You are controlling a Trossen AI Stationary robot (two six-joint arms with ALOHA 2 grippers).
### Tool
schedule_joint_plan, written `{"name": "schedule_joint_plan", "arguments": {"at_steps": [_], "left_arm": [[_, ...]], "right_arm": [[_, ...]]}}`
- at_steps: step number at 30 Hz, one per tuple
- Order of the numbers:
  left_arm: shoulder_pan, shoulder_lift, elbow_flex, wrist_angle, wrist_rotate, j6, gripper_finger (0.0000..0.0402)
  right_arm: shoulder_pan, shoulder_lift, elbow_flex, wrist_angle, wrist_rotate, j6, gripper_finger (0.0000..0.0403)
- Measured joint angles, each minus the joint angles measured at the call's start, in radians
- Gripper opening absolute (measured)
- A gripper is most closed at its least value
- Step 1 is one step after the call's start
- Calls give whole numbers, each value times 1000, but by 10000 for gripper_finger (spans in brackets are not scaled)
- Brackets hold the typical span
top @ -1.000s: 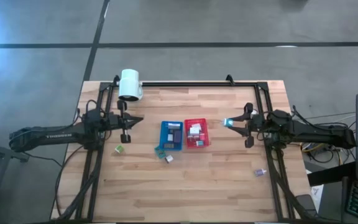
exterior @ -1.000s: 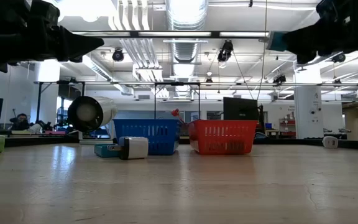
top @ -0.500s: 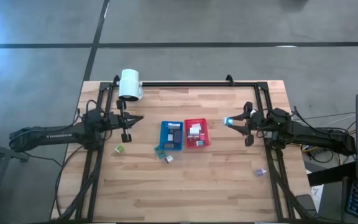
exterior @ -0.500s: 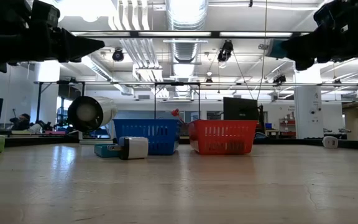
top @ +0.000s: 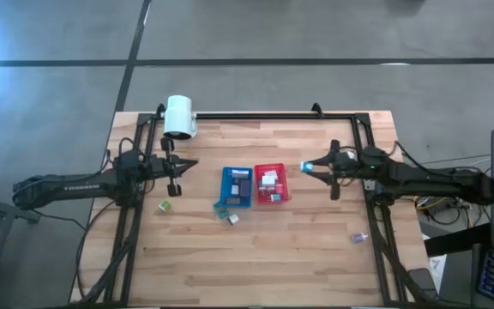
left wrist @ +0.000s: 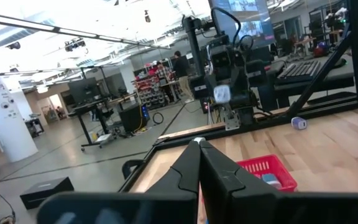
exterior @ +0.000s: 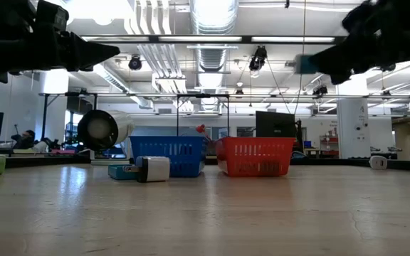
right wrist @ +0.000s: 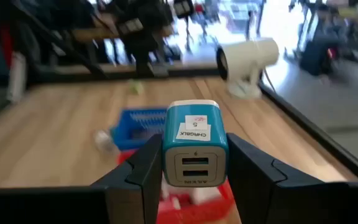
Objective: Pick & Place Office items
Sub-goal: Put the light blue adaptor charger into the red bin
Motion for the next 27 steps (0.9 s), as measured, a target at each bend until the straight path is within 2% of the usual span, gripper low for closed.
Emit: {"name": "schedule_joint_plan", "arguments": {"at_steps": [5, 16, 20, 27], "left_arm": [[0, 0, 0, 0, -10, 0, 7], [0, 1, -7, -2, -11, -4, 12], [-1, 1, -7, -4, -11, -4, 12], [-1, 1, -7, -5, -14, -4, 10]], "right_arm": [[31, 257, 90, 1, 97, -26, 137], [36, 750, 315, 1, 102, -39, 141], [35, 863, 376, -21, 102, -53, 141], [34, 955, 438, -56, 107, -71, 142]]}}
